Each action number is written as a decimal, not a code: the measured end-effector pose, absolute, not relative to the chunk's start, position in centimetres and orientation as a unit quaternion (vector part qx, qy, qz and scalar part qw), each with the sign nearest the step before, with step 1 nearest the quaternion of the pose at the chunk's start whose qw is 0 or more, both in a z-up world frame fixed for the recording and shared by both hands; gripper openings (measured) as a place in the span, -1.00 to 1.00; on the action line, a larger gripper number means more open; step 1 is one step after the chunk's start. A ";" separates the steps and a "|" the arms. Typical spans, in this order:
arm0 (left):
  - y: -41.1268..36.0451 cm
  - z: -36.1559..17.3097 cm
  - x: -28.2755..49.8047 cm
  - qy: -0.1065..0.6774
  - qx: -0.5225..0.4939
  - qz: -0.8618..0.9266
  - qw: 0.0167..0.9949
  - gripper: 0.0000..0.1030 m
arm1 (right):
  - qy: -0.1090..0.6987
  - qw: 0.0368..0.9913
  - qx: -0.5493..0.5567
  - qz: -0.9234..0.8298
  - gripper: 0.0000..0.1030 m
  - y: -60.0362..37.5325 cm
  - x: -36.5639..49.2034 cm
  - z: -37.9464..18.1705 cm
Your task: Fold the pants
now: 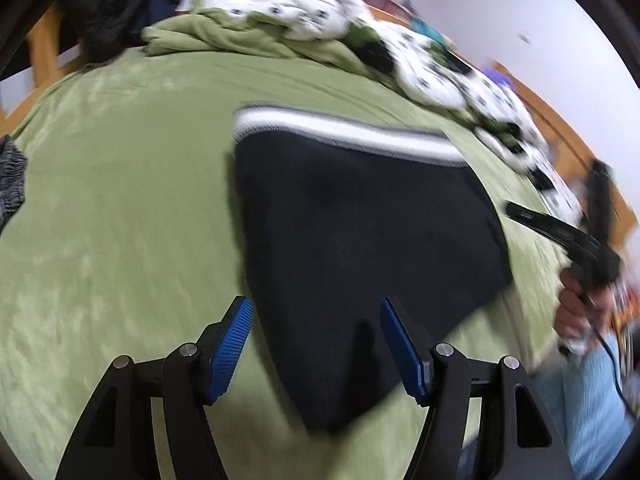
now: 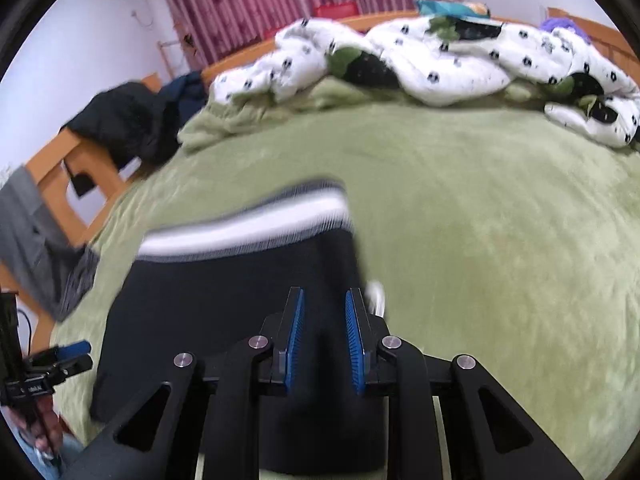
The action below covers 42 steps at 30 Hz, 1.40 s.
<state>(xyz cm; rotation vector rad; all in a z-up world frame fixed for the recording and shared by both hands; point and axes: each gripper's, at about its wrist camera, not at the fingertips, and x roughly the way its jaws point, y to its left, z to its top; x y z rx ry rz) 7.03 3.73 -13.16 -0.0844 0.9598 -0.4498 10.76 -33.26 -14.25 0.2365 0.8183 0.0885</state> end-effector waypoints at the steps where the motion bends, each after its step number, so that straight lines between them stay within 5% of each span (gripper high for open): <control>1: 3.4 -13.6 5.7 0.461 -0.022 -0.225 0.858 0.25 | 0.421 0.901 0.096 0.034 -0.59 -32.7 10.8 -15.4; 9: -1.1 -16.4 1.0 0.436 0.138 -0.165 0.874 0.23 | 0.427 0.901 0.066 0.030 -0.59 -32.2 9.3 -16.9; 12: -1.7 -16.2 1.7 0.404 0.146 -0.129 0.894 -0.29 | 0.426 0.902 0.065 0.026 -0.59 -32.2 9.4 -17.0; 13: -1.8 -16.5 2.4 0.405 0.151 -0.108 0.895 -0.67 | 0.425 0.902 0.064 0.025 -0.59 -32.1 9.2 -17.0; 18: 1.6 -14.4 2.7 0.386 0.051 -0.090 0.917 -0.69 | 0.422 0.903 0.077 0.031 -0.62 -32.7 8.9 -16.6; 22: 0.4 -17.4 2.9 0.447 0.109 -0.098 0.882 -0.59 | 0.428 0.901 0.064 0.029 -0.62 -32.7 8.9 -17.0; 24: 0.1 -16.9 1.5 0.427 0.133 -0.110 0.888 -0.24 | 0.429 0.900 0.068 0.027 -0.62 -32.9 8.8 -16.8; 25: 0.1 -16.6 0.9 0.419 0.141 -0.124 0.888 0.28 | 0.430 0.900 0.073 0.027 -0.62 -33.0 8.7 -16.7; 26: 0.1 -16.5 0.4 0.411 0.146 -0.137 0.889 0.51 | 0.430 0.899 0.081 0.027 -0.62 -33.2 8.7 -16.6; 28: -0.7 -16.9 0.4 0.406 0.174 -0.140 0.886 0.51 | 0.432 0.897 0.089 0.029 -0.62 -33.4 8.8 -16.6; 30: -1.9 -17.8 1.2 0.401 0.230 -0.102 0.881 0.19 | 0.433 0.897 0.085 0.028 -0.62 -33.2 9.0 -16.7; 31: -2.4 -18.3 1.7 0.394 0.249 -0.089 0.880 -0.25 | 0.434 0.897 0.083 0.026 -0.62 -33.1 9.1 -16.8; 33: -1.9 -17.5 2.6 0.384 0.203 -0.071 0.898 -0.48 | 0.435 0.897 0.073 0.022 -0.62 -32.8 9.2 -16.9; 36: -0.1 -16.4 3.1 0.398 0.096 -0.064 0.910 -0.54 | 0.434 0.898 0.066 0.021 -0.62 -32.5 9.0 -17.0; 42: -1.3 -17.5 1.1 0.425 0.131 -0.069 0.893 -0.46 | 0.432 0.900 0.052 0.021 -0.62 -32.5 8.4 -16.5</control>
